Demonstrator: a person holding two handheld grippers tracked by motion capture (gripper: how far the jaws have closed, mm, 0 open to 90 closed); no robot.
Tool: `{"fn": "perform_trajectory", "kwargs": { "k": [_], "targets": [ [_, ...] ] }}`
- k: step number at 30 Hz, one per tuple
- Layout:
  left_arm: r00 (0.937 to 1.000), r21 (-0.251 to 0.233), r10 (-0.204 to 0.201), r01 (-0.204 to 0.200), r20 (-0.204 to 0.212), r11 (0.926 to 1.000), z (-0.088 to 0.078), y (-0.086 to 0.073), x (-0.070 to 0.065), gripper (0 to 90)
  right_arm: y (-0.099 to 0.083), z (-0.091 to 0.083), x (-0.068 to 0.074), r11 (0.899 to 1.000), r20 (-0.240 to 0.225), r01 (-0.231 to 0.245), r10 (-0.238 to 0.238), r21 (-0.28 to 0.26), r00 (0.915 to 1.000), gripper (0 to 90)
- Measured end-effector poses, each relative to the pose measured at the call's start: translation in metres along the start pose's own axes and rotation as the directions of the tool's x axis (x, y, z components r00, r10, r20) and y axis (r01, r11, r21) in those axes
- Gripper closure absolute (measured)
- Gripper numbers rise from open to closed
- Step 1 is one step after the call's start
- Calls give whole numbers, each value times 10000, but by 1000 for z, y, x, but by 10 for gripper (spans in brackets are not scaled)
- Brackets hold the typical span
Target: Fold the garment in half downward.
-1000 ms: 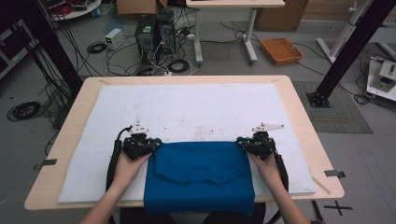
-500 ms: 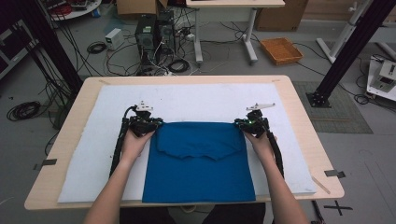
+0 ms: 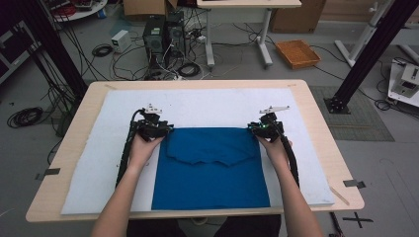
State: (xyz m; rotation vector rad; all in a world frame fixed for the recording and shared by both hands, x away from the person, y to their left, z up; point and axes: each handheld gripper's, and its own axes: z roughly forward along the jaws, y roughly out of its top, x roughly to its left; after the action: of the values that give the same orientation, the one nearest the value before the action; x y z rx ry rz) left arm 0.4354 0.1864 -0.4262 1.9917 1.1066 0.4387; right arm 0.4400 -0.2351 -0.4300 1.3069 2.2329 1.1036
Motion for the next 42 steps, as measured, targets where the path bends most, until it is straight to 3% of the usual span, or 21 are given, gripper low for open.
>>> {"fn": "perform_trajectory", "kwargs": {
  "k": [2,4,7,11,14,16,21,25,30,36,42],
  "targets": [
    [10000,-115,70,-69,29,9999,-7,0,-1,544,-1,-7,-1,9996,23,-149,149,-230,9999,683],
    [9998,-338,-58,65,208,9994,-17,-3,-4,532,-3,-15,0,9981,42,-304,307,-532,9995,612],
    [9988,-463,-273,292,411,9985,-32,-14,-10,506,-8,-29,2,9954,3,-506,508,-818,9987,584],
    [9973,-153,-418,428,607,9990,-47,-33,-23,501,-17,-50,10,9900,-45,-614,613,-1272,9981,562],
    [9933,103,-828,822,806,9966,-52,-46,-30,508,-27,-61,18,9867,-130,-745,734,-1447,9972,563],
    [9880,266,-1210,1190,961,9925,-52,-52,-33,538,-35,-65,23,9860,-162,-878,864,-1420,9961,573],
    [9814,584,-1638,1586,1004,9856,-46,-54,-36,579,-52,-64,33,9883,-284,-1013,987,-1144,9947,590],
    [9800,700,-1793,1736,858,9823,-41,-54,-38,611,-60,-64,36,9865,-482,-1275,1230,-1030,9912,632],
    [9793,832,-1812,1739,904,9812,-38,-54,-41,636,-67,-61,36,9875,-784,-1446,1395,-633,9871,678],
    [9819,886,-1673,1595,883,9832,-36,-55,-43,680,-67,-52,42,9927,-713,-1183,1164,-224,9906,694],
    [9815,720,-1611,1542,1033,9854,-36,-55,-43,805,-67,-46,46,9973,-690,-720,726,106,9950,893]
  ]
}}
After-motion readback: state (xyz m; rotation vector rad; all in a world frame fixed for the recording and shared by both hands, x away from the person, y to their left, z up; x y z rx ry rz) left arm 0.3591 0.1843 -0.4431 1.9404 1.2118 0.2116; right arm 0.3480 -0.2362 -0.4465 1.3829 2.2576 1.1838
